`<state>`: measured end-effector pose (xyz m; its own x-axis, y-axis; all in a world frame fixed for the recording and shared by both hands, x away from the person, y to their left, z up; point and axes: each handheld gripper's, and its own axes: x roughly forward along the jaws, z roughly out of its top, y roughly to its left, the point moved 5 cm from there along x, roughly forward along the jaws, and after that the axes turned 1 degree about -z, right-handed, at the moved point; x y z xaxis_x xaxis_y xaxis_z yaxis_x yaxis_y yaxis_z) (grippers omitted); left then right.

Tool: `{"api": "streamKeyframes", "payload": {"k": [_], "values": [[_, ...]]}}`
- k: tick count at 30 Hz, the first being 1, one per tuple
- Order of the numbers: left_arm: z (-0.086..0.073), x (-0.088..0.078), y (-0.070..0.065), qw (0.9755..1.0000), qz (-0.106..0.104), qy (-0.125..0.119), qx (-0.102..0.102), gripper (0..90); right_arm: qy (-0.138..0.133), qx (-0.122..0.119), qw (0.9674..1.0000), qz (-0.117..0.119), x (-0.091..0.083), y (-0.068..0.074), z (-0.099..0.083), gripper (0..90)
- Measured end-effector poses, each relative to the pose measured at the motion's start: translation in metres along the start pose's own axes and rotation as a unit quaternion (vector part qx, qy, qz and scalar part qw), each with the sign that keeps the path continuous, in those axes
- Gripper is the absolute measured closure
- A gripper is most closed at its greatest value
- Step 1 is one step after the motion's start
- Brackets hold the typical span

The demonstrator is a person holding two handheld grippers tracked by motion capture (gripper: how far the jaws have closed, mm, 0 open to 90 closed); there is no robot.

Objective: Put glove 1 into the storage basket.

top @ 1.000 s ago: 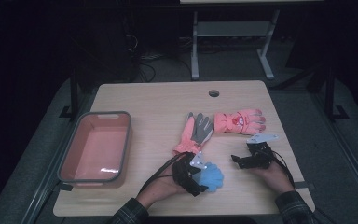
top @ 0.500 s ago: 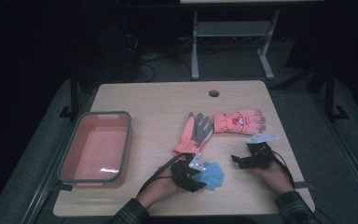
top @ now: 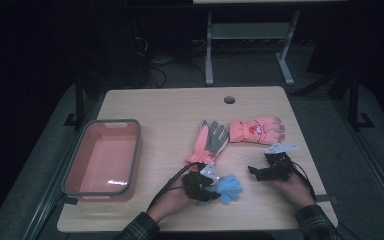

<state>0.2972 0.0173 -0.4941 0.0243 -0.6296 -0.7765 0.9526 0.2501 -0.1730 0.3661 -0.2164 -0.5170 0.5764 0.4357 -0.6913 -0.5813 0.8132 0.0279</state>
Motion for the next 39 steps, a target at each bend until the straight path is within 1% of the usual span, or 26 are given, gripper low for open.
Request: {"api": "streamKeyframes", "payload": {"k": [3, 5, 7, 11, 13, 15, 18, 20, 21, 22, 24, 25, 27, 28, 30, 34, 35, 39], "values": [[0.0, -0.003, 0.0, 1.0, -0.004, -0.001, -0.002, 75.7, 0.0, 0.0, 1.0, 0.0, 0.0, 0.0, 0.0, 11.4], [0.001, -0.006, 0.0, 0.9999, -0.01, -0.007, -0.01, 75.8, 0.0, 0.0, 1.0, 0.0, 0.0, 0.0, 0.0, 11.4], [0.003, -0.012, 0.001, 0.9996, -0.013, -0.017, -0.018, 75.9, 0.0, 0.0, 1.0, 0.0, 0.0, 0.0, 0.0, 11.4], [0.006, -0.027, 0.002, 0.9992, -0.014, -0.031, -0.023, 75.9, 0.0, 0.001, 1.0, 0.0, 0.0, 0.0, 0.0, 11.4], [0.007, -0.035, 0.003, 0.9989, -0.012, -0.036, -0.029, 75.9, 0.001, 0.001, 1.0, 0.0, 0.0, 0.0, 0.0, 11.4], [0.007, -0.041, 0.005, 0.9988, -0.008, -0.038, -0.029, 75.9, 0.0, 0.001, 1.0, 0.0, 0.0, 0.0, 0.0, 11.4], [0.007, -0.051, 0.008, 0.9983, 0.0, -0.045, -0.036, 75.9, 0.0, 0.001, 1.0, 0.0, 0.0, 0.0, 0.0, 11.4], [0.007, -0.057, 0.011, 0.9979, 0.003, -0.048, -0.042, 75.9, 0.0, 0.001, 1.0, -0.001, 0.0, 0.0, 0.0, 11.4], [0.007, -0.057, 0.011, 0.9979, 0.003, -0.048, -0.042, 75.9, 0.001, 0.001, 1.0, -0.001, 0.0, 0.0, 0.0, 11.4], [0.007, -0.063, 0.013, 0.9979, 0.011, -0.047, -0.042, 75.9, 0.0, 0.001, 1.0, -0.001, 0.0, 0.0, 0.0, 11.4], [0.007, -0.069, 0.015, 0.9973, 0.017, -0.052, -0.049, 75.8, 0.002, 0.004, 1.0, 0.0, 0.0, 0.001, 0.0, 11.4], [0.007, -0.071, 0.017, 0.9973, 0.02, -0.051, -0.049, 75.8, 0.002, 0.003, 1.0, 0.0, 0.0, 0.001, 0.0, 11.4], [0.006, -0.079, 0.021, 0.9964, 0.029, -0.055, -0.057, 75.8, 0.002, 0.003, 1.0, 0.0, 0.0, 0.001, 0.0, 11.4], [0.006, -0.079, 0.021, 0.9964, 0.029, -0.055, -0.057, 75.8, 0.002, 0.003, 1.0, 0.0, 0.0, 0.001, 0.0, 11.4], [0.004, -0.09, 0.026, 0.9945, 0.038, -0.066, -0.071, 75.8, 0.002, 0.003, 1.0, 0.0, 0.0, 0.001, 0.0, 11.4], [0.002, -0.104, 0.031, 0.9932, 0.053, -0.069, -0.078, 75.8, 0.002, 0.004, 1.0, -0.001, 0.0, 0.001, 0.0, 11.4], [0.002, -0.108, 0.032, 0.9923, 0.057, -0.071, -0.083, 75.8, 0.002, 0.004, 1.0, -0.001, 0.0, 0.001, 0.0, 11.4], [0.0, -0.123, 0.038, 0.9903, 0.074, -0.075, -0.09, 75.8, 0.002, 0.004, 1.0, -0.001, 0.0, 0.001, 0.0, 11.4]]}}
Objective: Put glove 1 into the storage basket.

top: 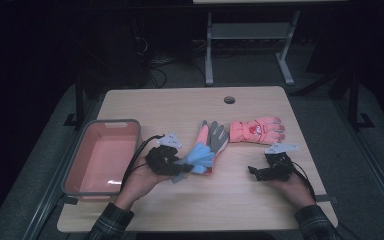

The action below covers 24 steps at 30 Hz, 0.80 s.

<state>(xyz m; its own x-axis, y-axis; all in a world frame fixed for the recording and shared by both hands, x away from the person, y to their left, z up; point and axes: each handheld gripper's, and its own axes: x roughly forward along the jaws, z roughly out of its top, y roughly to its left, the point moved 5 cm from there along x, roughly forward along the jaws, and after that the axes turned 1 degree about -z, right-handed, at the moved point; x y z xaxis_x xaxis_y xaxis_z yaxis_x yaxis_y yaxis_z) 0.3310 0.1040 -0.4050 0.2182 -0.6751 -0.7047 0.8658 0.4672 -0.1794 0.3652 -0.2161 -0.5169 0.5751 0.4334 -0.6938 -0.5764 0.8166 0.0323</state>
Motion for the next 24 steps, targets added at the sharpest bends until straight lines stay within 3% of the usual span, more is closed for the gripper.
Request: {"api": "streamKeyframes", "payload": {"k": [15, 24], "values": [[0.0, -0.046, 0.037, 0.9971, 0.064, -0.016, -0.037, 75.7, 0.0, 0.0, 1.0, 0.0, 0.0, 0.0, 0.0, 11.3], [-0.014, -0.072, 0.065, 0.992, 0.103, -0.025, -0.068, 75.6, 0.0, 0.001, 1.0, -0.001, 0.0, 0.0, 0.0, 11.3]]}}
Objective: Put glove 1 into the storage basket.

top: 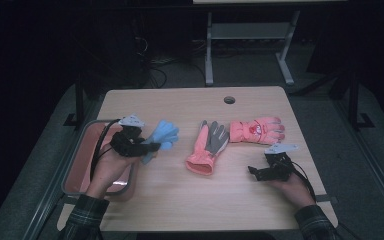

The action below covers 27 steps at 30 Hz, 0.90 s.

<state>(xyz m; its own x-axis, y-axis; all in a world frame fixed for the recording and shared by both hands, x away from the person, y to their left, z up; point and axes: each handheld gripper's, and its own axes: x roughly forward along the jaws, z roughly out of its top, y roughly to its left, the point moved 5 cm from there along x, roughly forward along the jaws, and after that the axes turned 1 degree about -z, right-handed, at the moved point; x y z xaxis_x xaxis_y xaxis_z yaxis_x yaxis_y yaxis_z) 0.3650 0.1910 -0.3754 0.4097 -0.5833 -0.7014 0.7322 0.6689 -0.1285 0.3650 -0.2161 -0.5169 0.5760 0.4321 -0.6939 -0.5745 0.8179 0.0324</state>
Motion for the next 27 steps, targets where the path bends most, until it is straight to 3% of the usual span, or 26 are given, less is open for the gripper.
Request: {"api": "streamKeyframes", "payload": {"k": [10, 15, 22, 27], "values": [[-0.008, -0.018, 0.029, 0.999, 0.032, -0.011, -0.03, 75.3, 0.0, 0.0, 1.0, 0.0, 0.0, 0.0, 0.0, 11.4], [-0.013, -0.028, 0.051, 0.9971, 0.057, -0.019, -0.047, 75.2, 0.0, 0.001, 1.0, -0.001, 0.0, 0.0, 0.0, 11.4], [-0.023, -0.037, 0.077, 0.9919, 0.097, -0.034, -0.076, 75.0, 0.0, 0.001, 1.0, -0.002, 0.0, 0.0, 0.0, 11.4], [-0.035, -0.032, 0.095, 0.9882, 0.117, -0.021, -0.096, 74.9, -0.001, 0.0, 1.0, -0.003, 0.0, 0.0, 0.0, 11.4]]}}
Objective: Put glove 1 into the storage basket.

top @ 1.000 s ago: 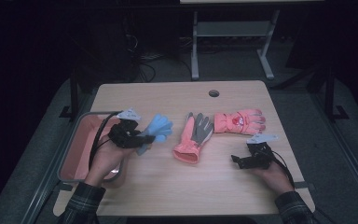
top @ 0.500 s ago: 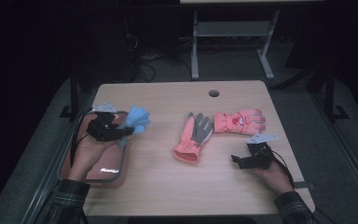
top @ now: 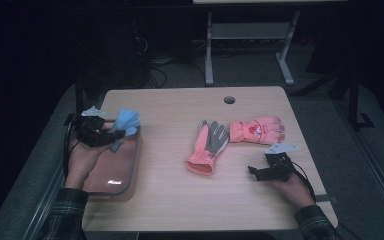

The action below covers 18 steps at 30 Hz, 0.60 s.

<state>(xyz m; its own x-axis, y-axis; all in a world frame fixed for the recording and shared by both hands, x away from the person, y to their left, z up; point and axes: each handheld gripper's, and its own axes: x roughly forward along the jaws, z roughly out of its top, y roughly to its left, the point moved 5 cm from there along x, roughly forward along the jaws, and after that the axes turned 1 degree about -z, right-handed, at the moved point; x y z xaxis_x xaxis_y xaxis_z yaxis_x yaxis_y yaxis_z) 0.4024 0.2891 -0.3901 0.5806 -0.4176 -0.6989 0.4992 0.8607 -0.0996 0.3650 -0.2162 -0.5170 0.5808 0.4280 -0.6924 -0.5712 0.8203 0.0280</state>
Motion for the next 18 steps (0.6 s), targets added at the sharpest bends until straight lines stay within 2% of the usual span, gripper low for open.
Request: {"api": "streamKeyframes", "payload": {"k": [5, 8, 11, 12, 14, 18], "values": [[-0.011, 0.01, 0.01, 0.9998, 0.005, 0.016, -0.007, 74.7, -0.001, -0.001, 1.0, 0.0, 0.0, 0.0, 0.0, 11.4], [-0.021, 0.019, 0.019, 0.9993, 0.008, 0.031, -0.021, 74.6, -0.001, -0.001, 1.0, 0.0, 0.0, 0.0, 0.0, 11.4], [-0.027, 0.026, 0.021, 0.9989, 0.005, 0.041, -0.022, 74.4, -0.001, -0.001, 1.0, 0.0, 0.0, 0.0, 0.0, 11.4], [-0.031, 0.032, 0.022, 0.9983, 0.006, 0.056, -0.018, 74.2, -0.001, -0.001, 1.0, -0.001, 0.0, 0.0, 0.0, 11.4], [-0.033, 0.036, 0.023, 0.9979, 0.01, 0.063, -0.015, 73.8, -0.001, -0.001, 1.0, 0.0, 0.0, 0.0, 0.0, 11.4], [-0.04, 0.044, 0.026, 0.9965, 0.002, 0.081, -0.018, 71.4, -0.001, -0.001, 1.0, 0.0, 0.0, 0.0, 0.0, 11.4]]}}
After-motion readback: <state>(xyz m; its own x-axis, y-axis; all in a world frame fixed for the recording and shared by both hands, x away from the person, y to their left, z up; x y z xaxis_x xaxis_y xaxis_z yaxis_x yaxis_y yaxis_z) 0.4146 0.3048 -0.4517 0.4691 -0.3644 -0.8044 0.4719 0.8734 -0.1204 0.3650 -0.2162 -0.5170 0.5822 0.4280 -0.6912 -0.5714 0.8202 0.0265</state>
